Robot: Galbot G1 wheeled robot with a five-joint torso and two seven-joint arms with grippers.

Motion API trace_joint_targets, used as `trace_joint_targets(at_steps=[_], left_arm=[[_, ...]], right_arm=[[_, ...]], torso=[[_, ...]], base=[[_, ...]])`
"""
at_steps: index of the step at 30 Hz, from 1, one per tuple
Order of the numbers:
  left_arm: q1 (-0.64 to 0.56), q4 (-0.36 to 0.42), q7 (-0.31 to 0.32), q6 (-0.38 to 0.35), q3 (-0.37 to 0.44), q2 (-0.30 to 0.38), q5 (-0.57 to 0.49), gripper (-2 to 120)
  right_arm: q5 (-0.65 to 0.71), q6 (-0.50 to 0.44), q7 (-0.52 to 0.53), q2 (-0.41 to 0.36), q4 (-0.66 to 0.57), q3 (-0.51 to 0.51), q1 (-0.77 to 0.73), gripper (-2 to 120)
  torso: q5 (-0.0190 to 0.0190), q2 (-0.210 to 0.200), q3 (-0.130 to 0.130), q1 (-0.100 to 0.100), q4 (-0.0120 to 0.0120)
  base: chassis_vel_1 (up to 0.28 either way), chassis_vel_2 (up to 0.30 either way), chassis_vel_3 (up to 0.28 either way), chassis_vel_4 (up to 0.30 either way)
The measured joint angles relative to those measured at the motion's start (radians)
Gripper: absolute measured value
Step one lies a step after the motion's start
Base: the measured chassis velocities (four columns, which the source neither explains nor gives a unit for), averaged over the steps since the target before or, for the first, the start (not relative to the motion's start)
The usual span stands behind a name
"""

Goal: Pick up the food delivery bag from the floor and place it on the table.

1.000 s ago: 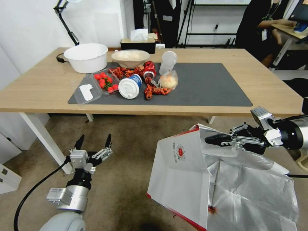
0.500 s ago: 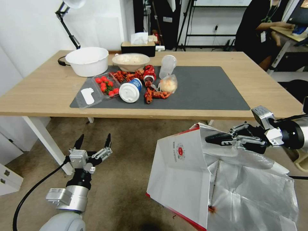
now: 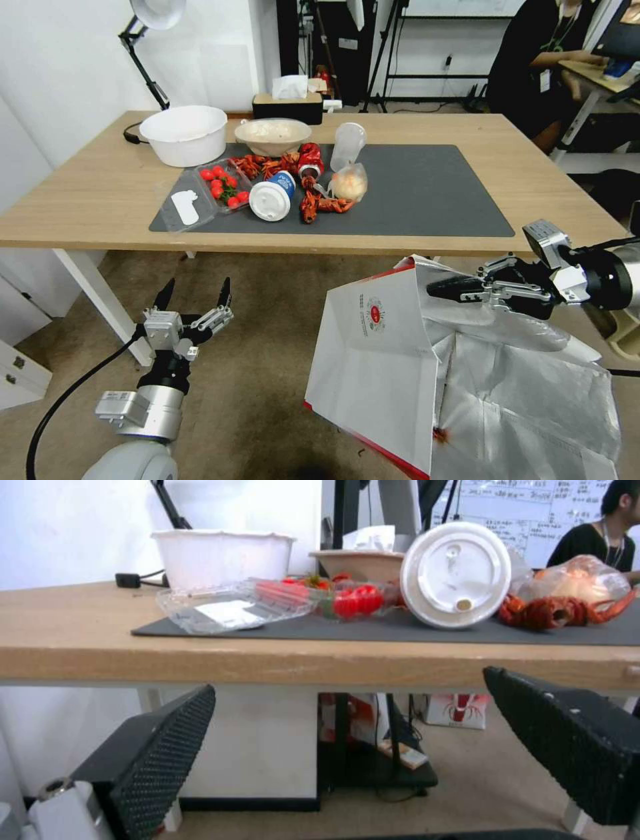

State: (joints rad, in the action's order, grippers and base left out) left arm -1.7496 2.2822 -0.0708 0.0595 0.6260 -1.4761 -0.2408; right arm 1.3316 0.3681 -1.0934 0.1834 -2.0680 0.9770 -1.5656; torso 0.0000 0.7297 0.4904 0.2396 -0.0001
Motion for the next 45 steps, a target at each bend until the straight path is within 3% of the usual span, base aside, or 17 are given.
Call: trace_joint_targets(at_steps=[45], left_arm=[[-0.003, 0.005, 0.0, 0.0, -0.001, 0.0, 0.0, 100]], right_arm=[[0.001, -0.004, -0.003, -0.003, 0.0, 0.002, 0.001, 0]], torso=[[0.0, 0.201, 0.116, 0.084, 0.0]], base=[[0.0, 0.0, 0.0, 0.0]])
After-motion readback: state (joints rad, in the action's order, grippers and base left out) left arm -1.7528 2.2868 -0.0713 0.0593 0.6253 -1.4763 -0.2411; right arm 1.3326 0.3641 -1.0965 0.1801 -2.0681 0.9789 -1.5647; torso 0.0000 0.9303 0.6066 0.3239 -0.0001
